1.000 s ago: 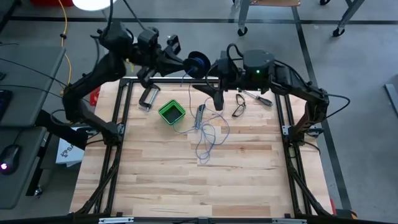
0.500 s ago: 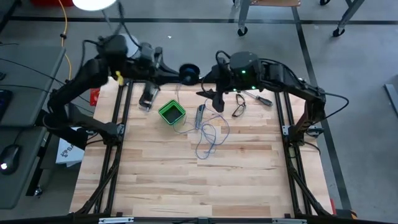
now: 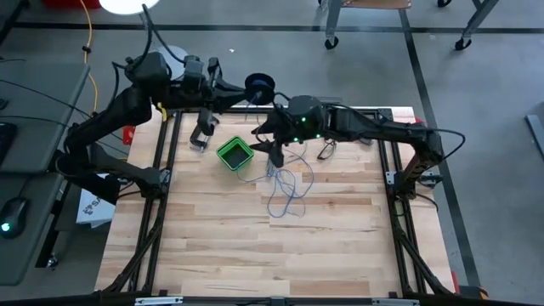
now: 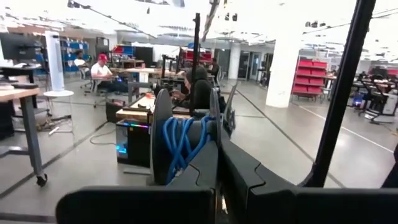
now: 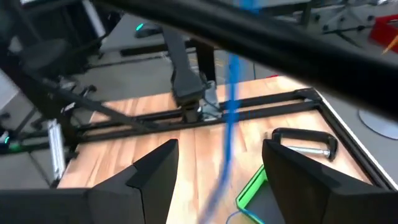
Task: Coil cords
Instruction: Coil the blue wire onto the spool
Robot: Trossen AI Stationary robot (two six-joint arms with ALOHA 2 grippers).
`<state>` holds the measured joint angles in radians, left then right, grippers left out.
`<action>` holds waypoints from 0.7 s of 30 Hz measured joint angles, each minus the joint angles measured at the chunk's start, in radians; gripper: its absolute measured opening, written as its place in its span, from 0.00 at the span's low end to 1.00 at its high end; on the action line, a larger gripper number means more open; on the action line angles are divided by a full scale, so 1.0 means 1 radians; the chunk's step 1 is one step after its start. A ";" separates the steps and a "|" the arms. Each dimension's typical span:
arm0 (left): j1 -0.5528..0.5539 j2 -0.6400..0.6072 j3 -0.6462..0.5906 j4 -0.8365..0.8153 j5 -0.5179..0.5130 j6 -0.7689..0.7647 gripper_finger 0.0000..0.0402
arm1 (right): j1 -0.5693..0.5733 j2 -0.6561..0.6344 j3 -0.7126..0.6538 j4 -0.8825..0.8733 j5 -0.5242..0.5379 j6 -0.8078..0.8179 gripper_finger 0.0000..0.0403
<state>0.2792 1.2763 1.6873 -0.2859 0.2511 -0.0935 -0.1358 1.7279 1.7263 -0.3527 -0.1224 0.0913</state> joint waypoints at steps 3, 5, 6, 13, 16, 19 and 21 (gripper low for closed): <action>0.000 -0.004 0.000 -0.010 -0.002 0.001 0.00 | 0.001 -0.007 -0.007 0.020 0.004 0.008 0.55; 0.000 -0.006 0.000 -0.012 -0.003 0.001 0.00 | 0.001 -0.018 0.005 0.014 0.013 -0.011 0.53; 0.000 -0.007 0.000 -0.014 -0.004 0.001 0.00 | 0.001 -0.023 0.013 0.015 0.025 -0.018 0.53; 0.000 -0.009 0.000 -0.014 -0.042 0.012 0.00 | -0.002 -0.033 0.038 0.010 0.048 -0.017 0.50; 0.000 -0.009 0.000 -0.012 -0.051 0.012 0.00 | -0.001 -0.031 0.038 0.025 0.075 -0.013 0.48; 0.000 -0.009 0.000 -0.011 -0.052 0.012 0.00 | 0.001 -0.034 0.038 0.024 0.127 -0.014 0.43; 0.000 -0.009 0.000 -0.009 -0.053 0.012 0.00 | 0.001 -0.036 0.038 0.028 0.132 -0.023 0.39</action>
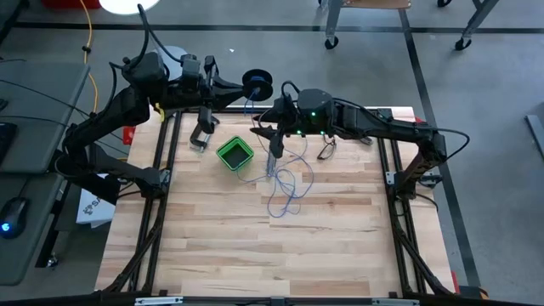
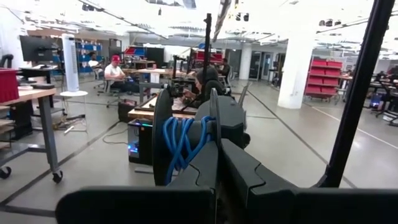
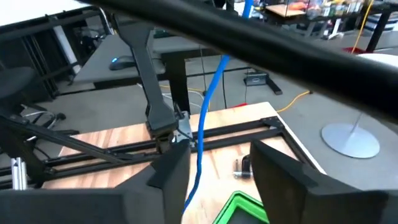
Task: Coil cords
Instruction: Coil the blue wire onto the spool
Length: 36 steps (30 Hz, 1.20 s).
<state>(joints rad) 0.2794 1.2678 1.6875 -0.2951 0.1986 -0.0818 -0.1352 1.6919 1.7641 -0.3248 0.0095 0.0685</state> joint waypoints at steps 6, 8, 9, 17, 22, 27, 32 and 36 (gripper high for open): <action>0.000 0.000 0.000 0.002 -0.002 -0.003 0.00 | 0.000 -0.007 0.001 0.001 0.001 -0.021 0.26; 0.000 0.000 0.000 0.002 -0.002 -0.003 0.00 | 0.000 -0.007 0.001 0.000 0.001 -0.018 0.23; 0.000 0.000 0.000 0.002 -0.002 -0.003 0.00 | 0.000 -0.007 0.001 0.001 0.001 -0.017 0.23; 0.000 0.000 0.000 0.001 -0.003 -0.002 0.00 | 0.000 -0.007 0.001 0.001 -0.001 -0.001 0.20; 0.000 0.000 0.000 0.001 -0.004 -0.002 0.00 | 0.000 -0.012 0.001 0.000 -0.002 0.003 0.05; 0.000 -0.001 0.000 0.001 -0.017 0.001 0.00 | 0.000 -0.037 0.002 -0.012 -0.037 0.030 0.01; 0.002 -0.022 0.003 -0.019 -0.054 -0.042 0.00 | 0.014 -0.094 0.002 -0.103 -0.051 0.039 0.00; 0.022 -0.054 0.054 -0.148 -0.060 -0.124 0.00 | 0.037 -0.157 0.003 -0.130 -0.047 0.043 0.00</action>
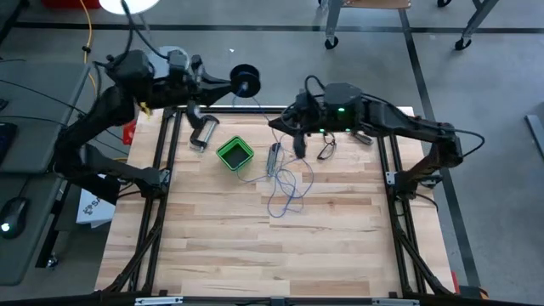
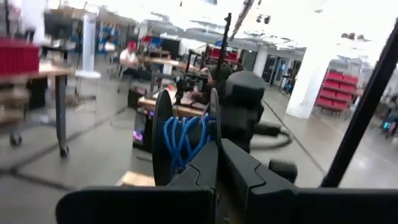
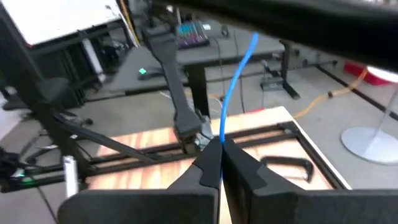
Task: Coil cords
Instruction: Coil the blue wire onto the spool
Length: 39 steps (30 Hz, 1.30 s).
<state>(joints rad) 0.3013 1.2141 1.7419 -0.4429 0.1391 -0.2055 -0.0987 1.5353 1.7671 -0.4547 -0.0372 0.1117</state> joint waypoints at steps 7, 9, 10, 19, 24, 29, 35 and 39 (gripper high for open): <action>0.013 0.001 0.048 -0.111 0.086 -0.294 0.00 | 0.016 -0.059 0.001 0.046 0.019 -0.010 0.00; 0.013 0.014 0.049 -0.131 0.151 -0.369 0.00 | 0.014 -0.069 0.001 0.077 0.019 -0.025 0.00; 0.013 0.025 0.049 -0.142 0.187 -0.401 0.00 | 0.014 -0.072 0.001 0.093 0.019 -0.036 0.00; -0.031 0.163 0.047 -0.078 0.468 -0.586 0.00 | 0.014 -0.072 0.001 0.149 0.000 -0.064 0.00; -0.055 0.237 0.047 0.126 0.579 -0.664 0.00 | 0.014 -0.071 0.000 0.163 -0.005 -0.091 0.00; -0.059 0.307 0.047 0.402 0.664 -0.793 0.00 | 0.015 -0.071 0.000 0.212 -0.039 -0.091 0.00; -0.044 0.372 0.047 0.697 0.674 -0.891 0.00 | 0.015 -0.071 0.000 0.283 -0.058 -0.061 0.00; -0.031 0.398 0.047 0.841 0.643 -0.901 0.00 | 0.015 -0.071 0.000 0.305 -0.046 0.001 0.00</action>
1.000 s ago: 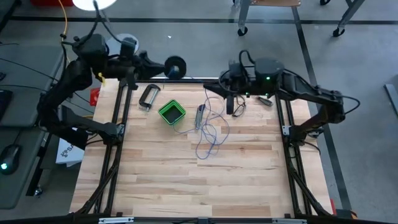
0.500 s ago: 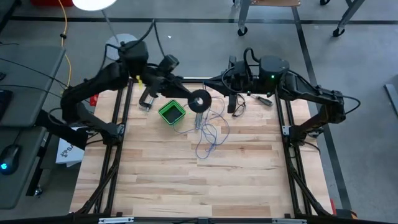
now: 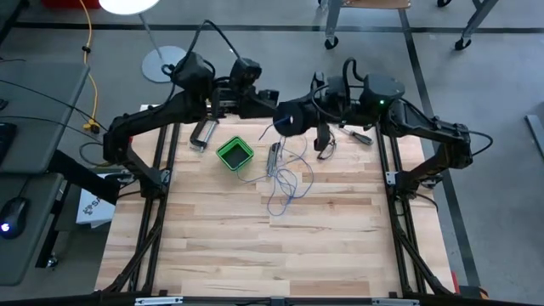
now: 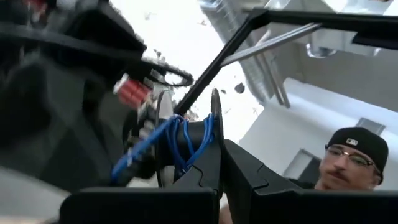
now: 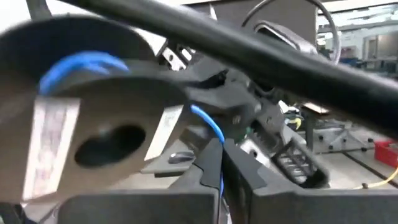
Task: Coil cords
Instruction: Coil the blue wire onto the spool
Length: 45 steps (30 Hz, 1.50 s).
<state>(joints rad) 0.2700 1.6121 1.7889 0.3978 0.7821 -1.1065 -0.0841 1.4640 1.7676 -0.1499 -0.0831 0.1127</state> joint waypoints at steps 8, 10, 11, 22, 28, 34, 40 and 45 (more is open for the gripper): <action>0.040 -0.009 0.000 0.083 -0.083 0.086 0.00 | 0.000 0.001 0.000 -0.012 0.032 0.044 0.25; 0.057 -0.018 0.000 0.099 -0.100 0.112 0.00 | 0.000 0.001 0.000 -0.023 0.034 0.045 0.33; 0.064 -0.023 0.000 0.111 -0.113 0.124 0.00 | 0.000 0.001 0.000 -0.033 0.041 0.044 0.37; 0.142 -0.121 0.000 0.154 -0.183 0.211 0.00 | 0.000 0.009 0.000 -0.122 0.155 0.037 0.47; 0.123 -0.135 0.000 0.154 -0.208 0.195 0.00 | -0.008 0.057 0.000 -0.102 0.209 0.047 0.47; 0.092 -0.118 0.000 0.145 -0.230 0.209 0.00 | -0.014 0.107 0.000 -0.003 0.110 0.093 0.47; 0.084 -0.106 0.000 0.146 -0.239 0.227 0.00 | -0.014 0.111 0.000 0.006 0.093 0.096 0.47; 0.080 -0.096 0.000 0.139 -0.241 0.239 0.00 | -0.016 0.111 0.000 0.005 0.100 0.091 0.47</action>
<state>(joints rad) 0.3500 1.5158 1.7893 0.5372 0.5415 -0.8674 -0.1001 1.5749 1.7672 -0.1444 0.0171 0.2035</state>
